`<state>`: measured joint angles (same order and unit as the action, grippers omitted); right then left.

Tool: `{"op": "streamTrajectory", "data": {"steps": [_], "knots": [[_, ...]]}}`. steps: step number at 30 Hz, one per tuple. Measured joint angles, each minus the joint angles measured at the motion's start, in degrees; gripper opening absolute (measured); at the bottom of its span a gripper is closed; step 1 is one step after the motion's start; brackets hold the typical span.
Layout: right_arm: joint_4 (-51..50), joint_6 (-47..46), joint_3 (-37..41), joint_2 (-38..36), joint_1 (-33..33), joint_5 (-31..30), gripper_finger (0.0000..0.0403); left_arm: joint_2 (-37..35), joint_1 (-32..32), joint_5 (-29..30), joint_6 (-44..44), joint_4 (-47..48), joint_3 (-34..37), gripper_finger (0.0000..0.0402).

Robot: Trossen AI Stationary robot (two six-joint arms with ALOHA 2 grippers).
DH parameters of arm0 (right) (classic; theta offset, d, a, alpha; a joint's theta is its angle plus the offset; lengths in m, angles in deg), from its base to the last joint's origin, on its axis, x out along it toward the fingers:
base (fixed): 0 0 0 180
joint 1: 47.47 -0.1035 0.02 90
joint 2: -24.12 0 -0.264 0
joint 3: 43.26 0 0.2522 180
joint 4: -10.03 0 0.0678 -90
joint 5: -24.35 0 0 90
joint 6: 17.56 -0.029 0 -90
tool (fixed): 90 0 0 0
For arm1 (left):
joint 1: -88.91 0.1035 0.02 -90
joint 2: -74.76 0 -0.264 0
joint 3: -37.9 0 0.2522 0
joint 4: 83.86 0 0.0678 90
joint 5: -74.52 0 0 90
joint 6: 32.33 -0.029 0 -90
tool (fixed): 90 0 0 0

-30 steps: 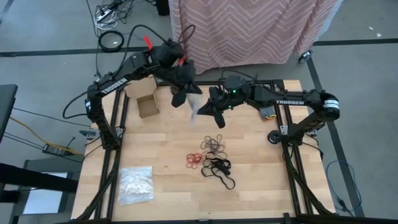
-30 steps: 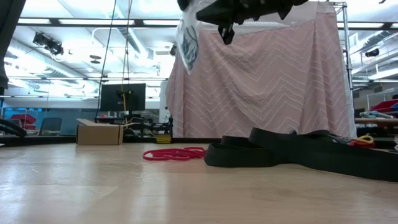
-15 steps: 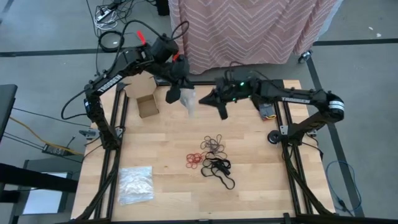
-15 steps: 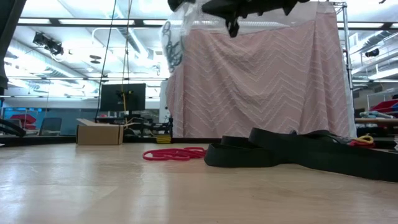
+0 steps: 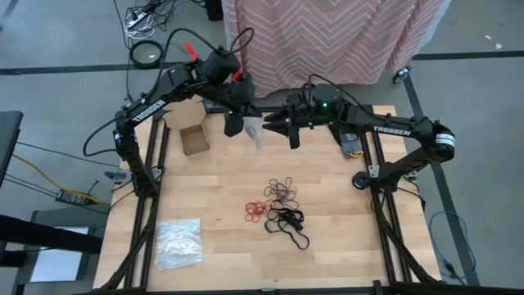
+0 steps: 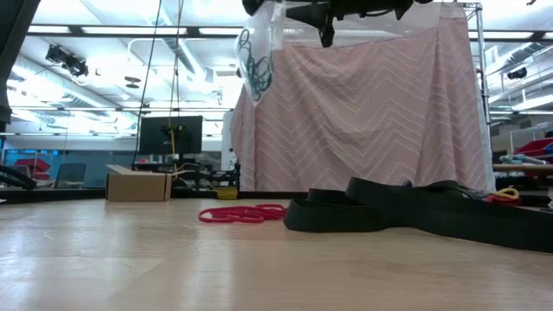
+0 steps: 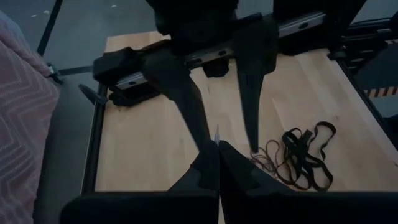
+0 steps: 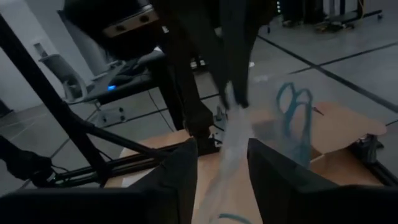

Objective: Sort rubber bands
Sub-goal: Close the transparent zip bag

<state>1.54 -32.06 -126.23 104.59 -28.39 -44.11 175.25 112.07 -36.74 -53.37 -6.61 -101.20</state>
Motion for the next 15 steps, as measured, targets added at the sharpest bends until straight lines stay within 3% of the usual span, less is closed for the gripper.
{"op": "streamTrajectory", "data": {"steps": [6, 12, 15], "knots": [[-0.1, -0.5, 0.0, 0.0, 0.1, 0.2, 0.0089, 0.5, 0.0, -0.5, 0.0, -0.5, 0.0, 0.0], [-0.7, -0.3, 0.0, 0.0, 0.3, 0.2, 0.0018, 0.5, 0.0, -0.5, 0.0, -1.1, 0.0, 0.0], [-1.2, 0.3, 0.0, 0.0, 0.3, 0.3, 0.001, 0.5, 0.0, -0.5, 0.0, -1.1, 0.0, 0.0]]}}
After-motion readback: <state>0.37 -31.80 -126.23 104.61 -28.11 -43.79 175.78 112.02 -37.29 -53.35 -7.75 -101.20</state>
